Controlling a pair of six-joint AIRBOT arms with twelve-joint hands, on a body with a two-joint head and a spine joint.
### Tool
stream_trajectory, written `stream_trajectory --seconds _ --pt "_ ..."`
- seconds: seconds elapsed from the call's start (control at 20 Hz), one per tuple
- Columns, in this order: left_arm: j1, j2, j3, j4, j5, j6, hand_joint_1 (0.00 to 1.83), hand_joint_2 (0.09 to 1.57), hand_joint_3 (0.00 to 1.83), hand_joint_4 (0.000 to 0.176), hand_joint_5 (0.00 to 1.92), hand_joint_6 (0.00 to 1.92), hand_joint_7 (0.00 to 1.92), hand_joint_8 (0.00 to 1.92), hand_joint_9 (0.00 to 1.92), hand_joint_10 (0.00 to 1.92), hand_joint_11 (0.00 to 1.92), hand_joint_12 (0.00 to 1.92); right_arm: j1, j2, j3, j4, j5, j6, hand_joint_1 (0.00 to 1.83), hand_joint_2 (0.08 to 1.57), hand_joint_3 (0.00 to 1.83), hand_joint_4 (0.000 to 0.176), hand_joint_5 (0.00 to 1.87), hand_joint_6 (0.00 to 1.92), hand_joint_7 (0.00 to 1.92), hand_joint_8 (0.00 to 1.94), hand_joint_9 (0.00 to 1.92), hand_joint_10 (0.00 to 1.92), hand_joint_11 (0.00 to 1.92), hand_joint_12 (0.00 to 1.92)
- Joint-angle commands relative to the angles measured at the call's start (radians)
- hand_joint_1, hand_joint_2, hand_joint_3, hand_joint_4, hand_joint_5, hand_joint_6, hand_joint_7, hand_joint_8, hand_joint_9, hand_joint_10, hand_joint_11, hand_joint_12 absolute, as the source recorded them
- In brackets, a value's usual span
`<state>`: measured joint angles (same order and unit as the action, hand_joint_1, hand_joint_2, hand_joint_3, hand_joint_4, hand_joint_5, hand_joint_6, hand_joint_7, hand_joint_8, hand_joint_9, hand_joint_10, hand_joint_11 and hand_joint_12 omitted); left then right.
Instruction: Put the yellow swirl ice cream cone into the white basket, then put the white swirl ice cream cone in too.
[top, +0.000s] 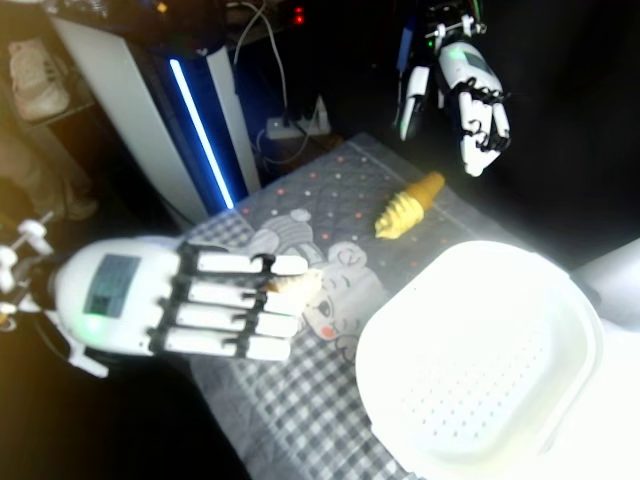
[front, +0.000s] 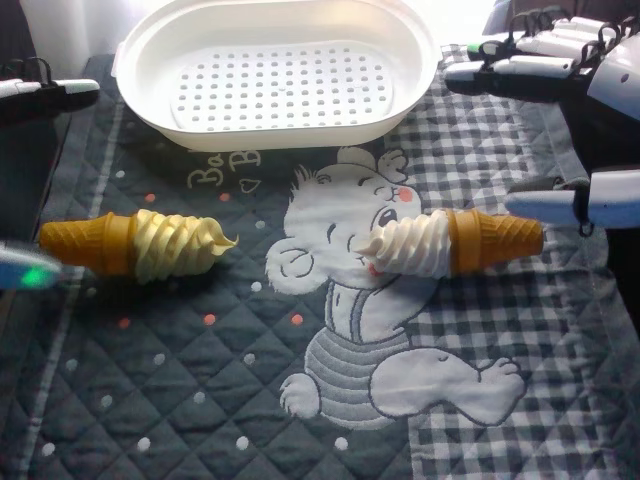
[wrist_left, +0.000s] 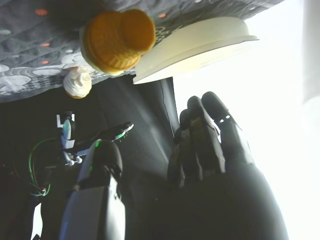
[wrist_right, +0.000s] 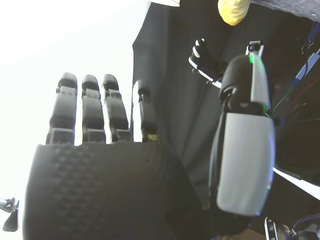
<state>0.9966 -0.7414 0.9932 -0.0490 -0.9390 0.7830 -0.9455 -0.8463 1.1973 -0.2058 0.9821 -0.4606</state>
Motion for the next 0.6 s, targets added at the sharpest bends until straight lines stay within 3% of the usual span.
stream_trajectory --seconds 0.0,0.05,0.1,0.15,0.2,0.3,0.35,0.5,0.55 --pt "-0.023 -0.010 0.008 -0.004 -0.092 -0.008 0.87 0.83 0.01 0.130 0.20 0.00 0.25 0.00 0.30 0.03 0.08 0.78 0.008 -0.004 0.007 0.038 0.111 0.003 0.69 1.12 0.00 0.099 0.33 0.00 0.19 0.00 0.23 0.01 0.16 0.59" --pt "-0.040 -0.020 0.017 0.018 -0.065 -0.018 0.85 0.83 0.00 0.121 0.21 0.00 0.26 0.00 0.32 0.01 0.11 0.76 0.008 -0.006 0.009 0.038 0.109 0.003 0.72 1.11 0.00 0.114 0.33 0.00 0.18 0.00 0.24 0.01 0.18 0.60" --pt "-0.060 -0.032 0.028 0.042 -0.038 -0.032 0.83 0.84 0.00 0.116 0.20 0.00 0.25 0.00 0.34 0.01 0.14 0.76 0.008 -0.007 0.010 0.037 0.107 0.003 0.75 1.11 0.00 0.106 0.33 0.00 0.18 0.00 0.24 0.01 0.19 0.61" --pt "-0.108 -0.058 0.050 0.093 0.017 -0.054 0.81 0.82 0.00 0.100 0.22 0.00 0.26 0.00 0.36 0.01 0.17 0.74 0.008 -0.007 0.010 0.035 0.107 0.004 0.77 1.11 0.00 0.101 0.34 0.01 0.18 0.00 0.23 0.00 0.18 0.60" --pt "-0.136 -0.071 0.060 0.120 0.051 -0.062 0.77 0.81 0.00 0.119 0.21 0.00 0.26 0.00 0.38 0.01 0.18 0.73 0.008 -0.007 0.010 0.035 0.107 0.004 0.80 1.10 0.00 0.091 0.35 0.01 0.18 0.00 0.23 0.00 0.16 0.60" --pt "-0.201 -0.103 0.082 0.193 0.140 -0.068 0.71 0.80 0.00 0.148 0.17 0.00 0.23 0.00 0.33 0.00 0.15 0.64 0.008 -0.007 0.011 0.030 0.107 0.004 0.80 1.10 0.00 0.095 0.36 0.01 0.17 0.00 0.22 0.00 0.14 0.60" --pt "-0.236 -0.118 0.091 0.231 0.186 -0.068 0.76 0.79 0.00 0.141 0.19 0.01 0.25 0.01 0.33 0.00 0.15 0.62 0.008 -0.007 0.011 0.030 0.107 0.004 0.80 1.10 0.00 0.108 0.35 0.00 0.17 0.00 0.22 0.00 0.10 0.67" --pt "-0.315 -0.168 0.118 0.338 0.318 -0.070 0.78 0.80 0.00 0.125 0.21 0.00 0.29 0.00 0.40 0.00 0.20 0.52 0.008 -0.007 0.011 0.029 0.107 0.004 0.82 1.09 0.00 0.113 0.35 0.00 0.19 0.00 0.24 0.01 0.12 0.78" --pt "-0.326 -0.179 0.125 0.361 0.342 -0.076 0.81 0.79 0.00 0.112 0.24 0.00 0.32 0.00 0.43 0.00 0.25 0.48 0.008 -0.007 0.011 0.029 0.107 0.004 0.83 1.09 0.00 0.107 0.35 0.00 0.20 0.00 0.25 0.01 0.13 0.78"
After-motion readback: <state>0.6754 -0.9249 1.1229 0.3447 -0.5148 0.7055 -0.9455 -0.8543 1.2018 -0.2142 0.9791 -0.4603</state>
